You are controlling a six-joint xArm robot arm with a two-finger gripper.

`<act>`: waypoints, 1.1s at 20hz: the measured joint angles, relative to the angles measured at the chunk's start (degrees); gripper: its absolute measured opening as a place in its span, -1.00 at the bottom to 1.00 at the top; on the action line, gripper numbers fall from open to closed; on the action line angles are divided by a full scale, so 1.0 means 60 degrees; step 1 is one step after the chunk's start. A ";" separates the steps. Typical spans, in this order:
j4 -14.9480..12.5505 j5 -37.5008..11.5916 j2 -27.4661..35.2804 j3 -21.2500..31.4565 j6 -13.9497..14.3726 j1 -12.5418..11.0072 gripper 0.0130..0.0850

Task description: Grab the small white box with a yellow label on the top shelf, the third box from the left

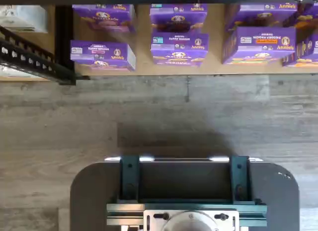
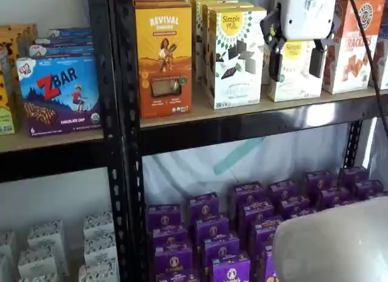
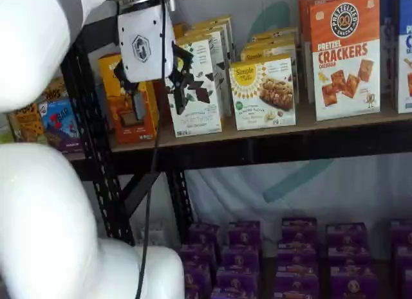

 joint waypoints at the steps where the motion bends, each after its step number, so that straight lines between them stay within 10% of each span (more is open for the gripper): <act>1: 0.0108 0.0012 0.0004 -0.0001 -0.0048 -0.0093 1.00; 8: 0.0448 -0.0004 -0.0004 0.0015 -0.0208 -0.0393 1.00; 16: -0.0420 -0.0654 0.0026 0.0113 -0.0551 -0.0397 1.00; 22: -0.0828 -0.1827 0.0586 0.0048 -0.1609 -0.1415 1.00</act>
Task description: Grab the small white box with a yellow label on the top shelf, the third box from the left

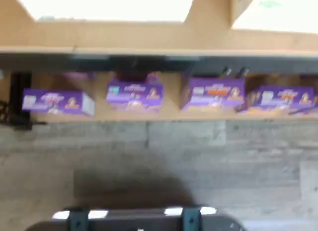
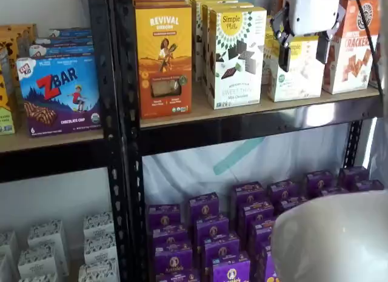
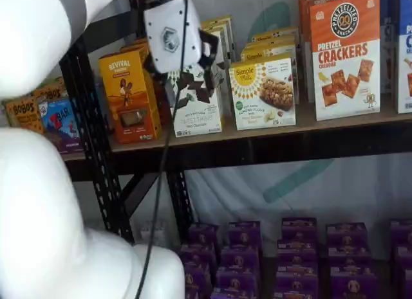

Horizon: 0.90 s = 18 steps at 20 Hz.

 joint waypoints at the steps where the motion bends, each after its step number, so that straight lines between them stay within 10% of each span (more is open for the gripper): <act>1: 0.0040 -0.0297 0.0202 -0.0068 -0.0275 -0.0302 1.00; 10: 0.0644 -0.1489 0.2036 -0.1227 -0.1788 -0.1962 1.00; 18: 0.1080 -0.1899 0.2767 -0.1630 -0.2255 -0.2451 1.00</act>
